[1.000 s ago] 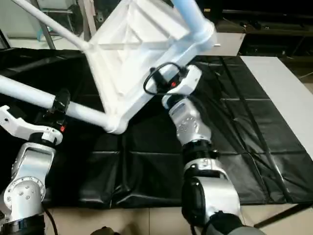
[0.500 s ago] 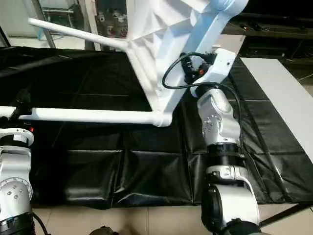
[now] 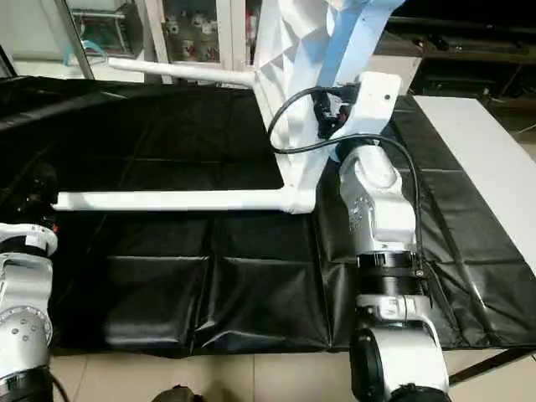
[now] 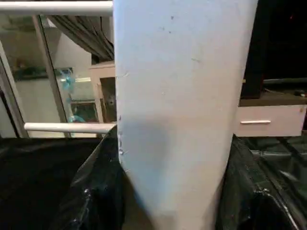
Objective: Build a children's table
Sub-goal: Flip table
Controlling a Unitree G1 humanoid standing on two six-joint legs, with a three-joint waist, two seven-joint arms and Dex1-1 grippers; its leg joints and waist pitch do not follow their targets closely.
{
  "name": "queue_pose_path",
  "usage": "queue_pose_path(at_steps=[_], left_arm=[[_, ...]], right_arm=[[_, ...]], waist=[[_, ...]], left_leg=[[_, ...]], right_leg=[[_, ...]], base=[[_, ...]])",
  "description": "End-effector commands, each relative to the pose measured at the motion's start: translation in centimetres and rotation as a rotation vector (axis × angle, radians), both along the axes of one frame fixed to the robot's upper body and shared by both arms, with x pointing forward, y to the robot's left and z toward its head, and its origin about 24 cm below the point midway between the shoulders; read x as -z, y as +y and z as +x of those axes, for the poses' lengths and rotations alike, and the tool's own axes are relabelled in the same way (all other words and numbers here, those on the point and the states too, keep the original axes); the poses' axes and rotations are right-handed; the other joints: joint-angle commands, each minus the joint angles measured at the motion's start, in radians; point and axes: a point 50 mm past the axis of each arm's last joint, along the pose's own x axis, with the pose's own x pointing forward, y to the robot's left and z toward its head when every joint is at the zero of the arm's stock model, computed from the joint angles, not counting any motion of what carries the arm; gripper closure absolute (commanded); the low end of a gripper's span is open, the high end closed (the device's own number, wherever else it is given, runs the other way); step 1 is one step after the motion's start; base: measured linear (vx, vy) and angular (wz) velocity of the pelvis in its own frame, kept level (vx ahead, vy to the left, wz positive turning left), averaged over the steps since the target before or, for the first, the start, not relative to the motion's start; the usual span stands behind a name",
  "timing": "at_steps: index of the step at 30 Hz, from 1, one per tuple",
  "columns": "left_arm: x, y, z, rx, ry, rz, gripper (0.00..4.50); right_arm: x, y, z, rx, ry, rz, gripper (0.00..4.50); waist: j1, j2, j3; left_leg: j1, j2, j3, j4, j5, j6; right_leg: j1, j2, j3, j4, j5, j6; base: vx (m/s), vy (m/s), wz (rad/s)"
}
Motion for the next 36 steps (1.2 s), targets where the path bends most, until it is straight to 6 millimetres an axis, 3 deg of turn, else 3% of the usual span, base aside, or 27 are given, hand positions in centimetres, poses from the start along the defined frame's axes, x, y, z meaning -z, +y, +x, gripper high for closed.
queue_pose_path(at_steps=[1,4,8,13,19,24,30,31,36], left_arm=[[0.2,-0.2,0.1,0.007,0.022,0.006,0.0],[0.1,-0.5,0.2,0.029,0.023,0.044,0.0],[-0.6,-2.1,0.6,0.154,0.034,0.227,0.0],[-1.5,-3.0,0.9,0.24,0.018,0.359,0.0],[-3.1,-3.5,1.2,0.282,-0.031,0.509,0.0],[-3.8,-4.0,1.3,0.316,-0.047,0.634,0.0],[-4.3,-5.9,1.0,0.425,-0.116,0.712,0.0],[-4.3,-5.9,1.0,0.425,-0.116,0.712,0.0],[-4.4,-7.8,0.3,0.553,-0.194,0.843,0.0]], right_arm=[[-3.3,-0.1,-0.8,0.002,-0.136,-0.008,2.56],[-3.5,0.3,-1.2,0.016,-0.126,-0.035,2.56],[-3.9,0.8,-2.1,0.085,-0.106,-0.118,2.56],[-4.6,1.3,-3.3,0.128,-0.116,-0.194,2.56],[-4.8,1.4,-4.6,0.17,-0.093,-0.227,2.56],[-4.3,2.0,-5.8,0.195,-0.064,-0.241,2.56],[-1.8,2.3,-6.3,0.172,0.026,-0.211,2.56],[-1.8,2.3,-6.3,0.172,0.026,-0.211,2.01],[-0.8,2.5,-6.6,0.127,0.048,-0.167,1.59]], waist=[[-0.009,-0.004,-0.088],[-0.01,-0.007,-0.086],[-0.007,-0.004,-0.086],[-0.01,-0.002,-0.081],[-0.014,-0.001,-0.078],[-0.017,0.002,-0.075],[-0.022,0.004,-0.071],[-0.024,0.004,-0.071],[-0.037,0.004,-0.067]], left_leg=[[0.032,0.048,-0.016,-0.058,0.082,0.043],[0.031,0.048,-0.015,-0.06,0.071,0.042],[0.035,0.049,-0.017,-0.06,0.101,0.039],[0.037,0.049,-0.018,-0.07,0.041,-0.02],[0.038,0.048,-0.02,-0.078,-0.02,-0.063],[0.037,0.049,-0.024,-0.085,-0.063,-0.089],[0.038,0.049,-0.023,-0.091,-0.142,-0.111],[0.038,0.049,-0.024,-0.092,-0.151,-0.111],[0.036,0.05,-0.026,-0.097,-0.186,-0.111]], right_leg=[[0.058,-0.06,0.052,-0.042,0.174,-0.173],[0.059,-0.059,0.053,-0.044,0.162,-0.173],[0.055,-0.057,0.052,-0.043,0.158,-0.141],[0.055,-0.058,0.055,-0.047,0.114,-0.117],[0.056,-0.059,0.058,-0.052,0.064,-0.088],[0.053,-0.059,0.058,-0.057,0.007,-0.063],[0.047,-0.063,0.061,-0.067,-0.077,-0.06],[0.046,-0.063,0.061,-0.068,-0.091,-0.057],[0.044,-0.064,0.062,-0.076,-0.147,-0.044]], base=[[0.0,0.0,0.0],[0.0,0.0,0.0],[0.0,0.0,0.0],[0.0,0.0,0.0],[0.0,0.0,0.0],[0.0,0.0,0.0],[0.0,0.0,0.0],[0.0,0.0,0.0],[0.0,0.0,0.0]])
